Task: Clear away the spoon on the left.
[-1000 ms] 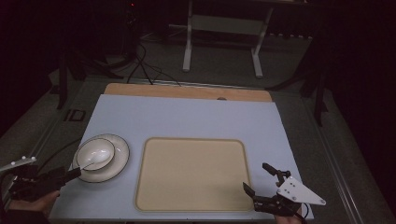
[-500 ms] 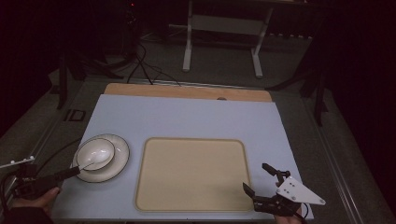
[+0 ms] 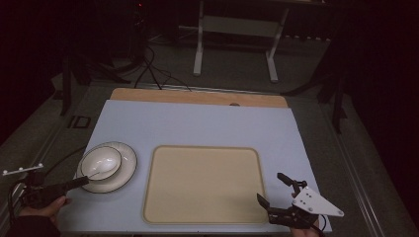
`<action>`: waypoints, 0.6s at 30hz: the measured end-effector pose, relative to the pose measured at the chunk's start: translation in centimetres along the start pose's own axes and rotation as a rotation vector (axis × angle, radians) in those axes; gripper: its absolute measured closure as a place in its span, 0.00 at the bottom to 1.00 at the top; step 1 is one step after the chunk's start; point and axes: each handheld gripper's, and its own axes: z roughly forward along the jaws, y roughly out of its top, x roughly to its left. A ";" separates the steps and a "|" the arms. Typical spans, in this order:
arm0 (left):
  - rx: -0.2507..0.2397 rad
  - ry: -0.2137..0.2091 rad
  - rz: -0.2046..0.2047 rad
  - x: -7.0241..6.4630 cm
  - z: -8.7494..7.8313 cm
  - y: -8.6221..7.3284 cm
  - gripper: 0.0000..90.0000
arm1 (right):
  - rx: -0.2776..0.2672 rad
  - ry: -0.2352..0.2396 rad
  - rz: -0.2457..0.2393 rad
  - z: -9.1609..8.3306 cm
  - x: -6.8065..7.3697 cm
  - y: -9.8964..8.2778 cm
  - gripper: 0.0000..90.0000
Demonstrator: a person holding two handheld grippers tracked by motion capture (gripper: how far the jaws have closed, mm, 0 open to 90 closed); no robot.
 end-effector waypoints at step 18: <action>0.021 0.011 0.005 -0.5 0.0 0.2 0.90 | 0.009 0.003 -0.001 0.1 0.0 -0.1 0.14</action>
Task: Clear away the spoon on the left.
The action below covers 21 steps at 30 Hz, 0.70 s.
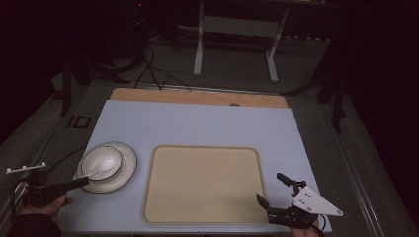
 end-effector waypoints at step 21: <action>-0.008 0.047 0.060 -1.3 -0.7 0.0 0.95 | 0.000 -0.003 0.007 0.0 -0.1 0.0 0.14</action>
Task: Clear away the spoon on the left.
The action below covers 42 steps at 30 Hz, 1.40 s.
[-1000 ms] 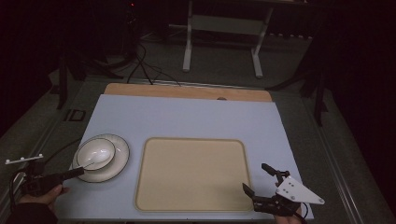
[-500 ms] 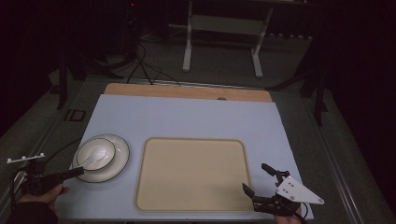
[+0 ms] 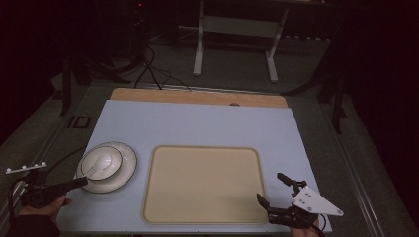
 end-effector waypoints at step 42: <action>-0.088 0.051 0.209 -8.6 -1.5 1.9 0.95 | -0.016 0.000 0.005 -0.1 -0.2 0.0 0.14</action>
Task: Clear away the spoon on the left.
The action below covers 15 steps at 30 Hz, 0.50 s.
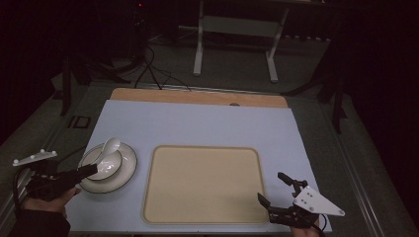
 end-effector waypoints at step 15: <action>0.016 -0.032 0.061 -3.1 0.8 0.4 0.95 | 0.001 0.007 0.000 0.1 -0.1 0.0 0.14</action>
